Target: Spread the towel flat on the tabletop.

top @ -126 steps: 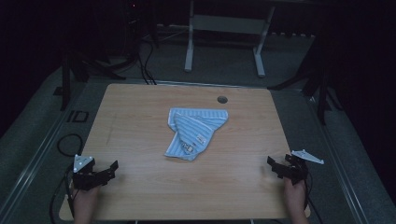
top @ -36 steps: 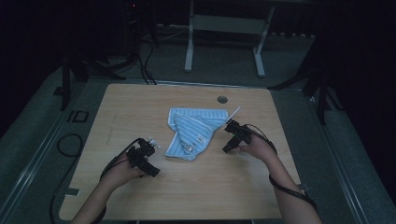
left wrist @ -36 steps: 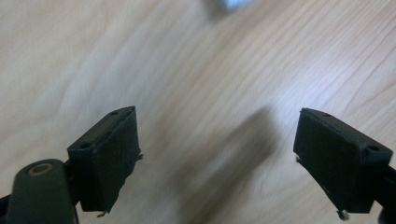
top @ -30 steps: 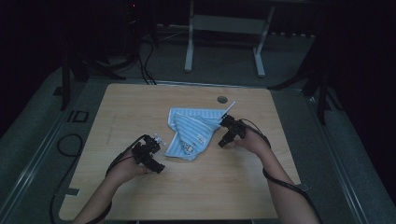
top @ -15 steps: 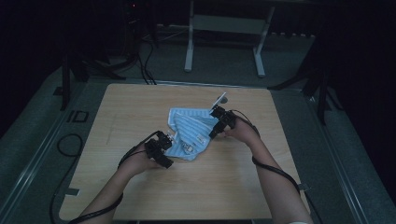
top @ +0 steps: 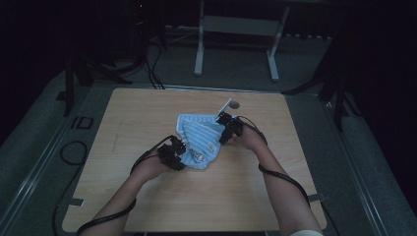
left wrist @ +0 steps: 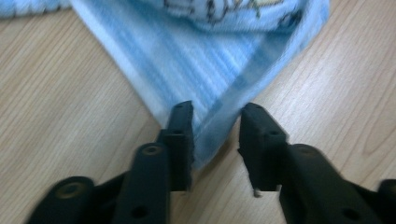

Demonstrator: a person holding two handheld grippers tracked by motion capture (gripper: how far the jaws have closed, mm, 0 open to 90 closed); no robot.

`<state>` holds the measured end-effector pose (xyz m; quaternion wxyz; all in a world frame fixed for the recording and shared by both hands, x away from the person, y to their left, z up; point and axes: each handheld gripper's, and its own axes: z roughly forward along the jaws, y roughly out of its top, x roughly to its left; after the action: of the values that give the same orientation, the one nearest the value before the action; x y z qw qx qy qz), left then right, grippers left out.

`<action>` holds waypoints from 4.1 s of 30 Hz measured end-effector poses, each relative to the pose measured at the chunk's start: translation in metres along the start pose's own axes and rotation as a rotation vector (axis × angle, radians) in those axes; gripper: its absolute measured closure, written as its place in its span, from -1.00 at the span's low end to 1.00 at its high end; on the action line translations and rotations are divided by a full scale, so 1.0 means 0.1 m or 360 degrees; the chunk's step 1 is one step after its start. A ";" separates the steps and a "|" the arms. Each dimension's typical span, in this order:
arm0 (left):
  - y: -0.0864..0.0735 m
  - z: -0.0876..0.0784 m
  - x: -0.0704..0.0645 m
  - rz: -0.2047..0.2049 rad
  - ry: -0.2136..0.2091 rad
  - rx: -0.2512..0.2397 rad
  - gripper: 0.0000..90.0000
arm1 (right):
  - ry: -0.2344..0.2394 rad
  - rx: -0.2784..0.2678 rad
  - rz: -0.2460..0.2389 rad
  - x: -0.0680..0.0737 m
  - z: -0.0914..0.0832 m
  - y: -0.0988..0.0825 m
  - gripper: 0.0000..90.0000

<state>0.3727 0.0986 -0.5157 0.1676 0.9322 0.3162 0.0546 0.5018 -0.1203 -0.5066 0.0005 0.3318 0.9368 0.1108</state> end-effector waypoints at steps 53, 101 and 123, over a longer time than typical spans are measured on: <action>-0.07 -0.10 -0.27 0.0066 -0.0059 -0.0015 0.85 | -0.0041 -0.0204 0.0000 0.20 -0.48 -1.05 0.76; -0.09 -0.06 -0.54 0.0166 -0.0182 0.0023 0.67 | 0.0030 -0.0243 0.0031 0.76 -0.43 -2.23 0.71; 0.54 -0.03 -0.02 0.0024 0.0060 0.0034 0.02 | -0.0141 -0.0311 0.0285 0.03 -0.50 -1.92 0.19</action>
<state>0.4018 0.0580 -0.4944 0.1513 0.9351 0.3128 0.0701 0.3767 -0.2735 -0.4973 0.0643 0.4171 0.8872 0.1865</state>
